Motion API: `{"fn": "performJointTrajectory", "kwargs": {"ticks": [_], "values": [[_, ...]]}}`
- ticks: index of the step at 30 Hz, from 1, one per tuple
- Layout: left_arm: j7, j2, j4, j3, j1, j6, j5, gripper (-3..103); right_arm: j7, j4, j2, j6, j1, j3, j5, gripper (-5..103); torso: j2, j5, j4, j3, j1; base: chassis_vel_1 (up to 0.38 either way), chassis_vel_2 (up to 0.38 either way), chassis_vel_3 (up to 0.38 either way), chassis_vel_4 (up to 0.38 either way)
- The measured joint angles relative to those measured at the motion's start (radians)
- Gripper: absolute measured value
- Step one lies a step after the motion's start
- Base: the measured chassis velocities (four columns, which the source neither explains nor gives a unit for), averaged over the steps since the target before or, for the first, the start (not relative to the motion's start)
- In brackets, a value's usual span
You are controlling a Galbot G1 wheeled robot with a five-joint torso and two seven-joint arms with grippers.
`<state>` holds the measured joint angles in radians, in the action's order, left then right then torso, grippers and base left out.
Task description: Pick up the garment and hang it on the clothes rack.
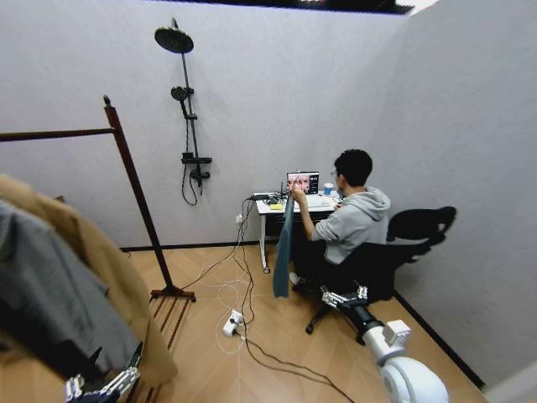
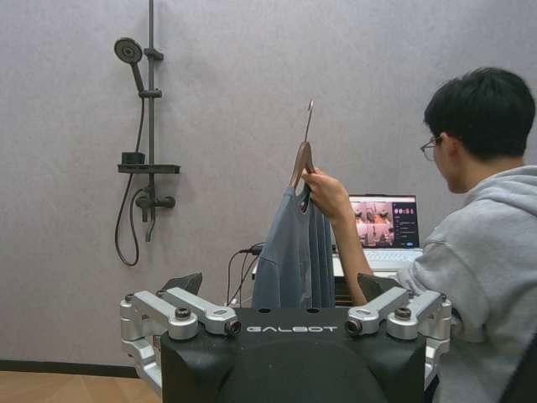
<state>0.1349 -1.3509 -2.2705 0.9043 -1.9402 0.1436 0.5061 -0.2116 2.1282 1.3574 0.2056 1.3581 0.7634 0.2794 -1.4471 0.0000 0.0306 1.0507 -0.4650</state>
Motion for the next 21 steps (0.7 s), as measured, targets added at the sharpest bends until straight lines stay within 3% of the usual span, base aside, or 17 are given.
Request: {"fn": "performJointTrajectory", "kwargs": {"ticks": [2,5,7,10,13,14,21], "values": [[0.0,0.0,0.0,0.0,0.0,0.0,0.0,100,0.0,0.0,-0.001,0.0,-0.001,-0.001,0.0,100,0.0,0.0009,-0.0002,0.0,0.0,-0.35,0.36,0.332,-0.353],[0.0,0.0,0.0,0.0,0.0,0.0,0.0,100,-0.001,0.0,-0.002,0.003,-0.002,-0.003,-0.008,100,0.0,-0.0009,0.0,0.0,0.0,-0.347,0.36,0.364,-0.33],[0.0,0.0,0.0,0.0,0.0,0.0,0.0,100,-0.001,0.0,-0.003,0.009,-0.002,-0.006,-0.017,100,0.0,0.001,-0.0002,0.0,0.0,-0.371,0.379,0.353,-0.371],[0.0,0.0,0.0,0.0,0.0,0.0,0.0,100,0.0,0.003,-0.007,0.018,-0.006,-0.01,-0.027,100,0.0,-0.0006,0.0001,0.0,-0.001,-0.352,0.353,0.34,-0.375],[0.0,0.0,0.0,0.0,0.0,0.0,0.0,100,0.025,0.004,-0.02,0.037,-0.024,-0.014,-0.029,100,0.0,0.0011,-0.0001,0.0,0.0,-0.34,0.379,0.326,-0.353],[0.0,0.0,0.0,0.0,0.0,0.0,0.0,100,0.044,0.002,-0.031,0.053,-0.041,-0.016,-0.023,100,0.001,-0.0005,0.0,0.0,-0.001,-0.28,0.318,0.323,-0.268],[0.0,0.0,0.0,0.0,0.0,0.0,0.0,100,0.109,-0.088,-0.111,0.093,-0.201,-0.026,0.099,100,0.001,-0.0002,-0.0002,0.001,-0.002,-0.191,0.181,0.132,-0.143]]}}
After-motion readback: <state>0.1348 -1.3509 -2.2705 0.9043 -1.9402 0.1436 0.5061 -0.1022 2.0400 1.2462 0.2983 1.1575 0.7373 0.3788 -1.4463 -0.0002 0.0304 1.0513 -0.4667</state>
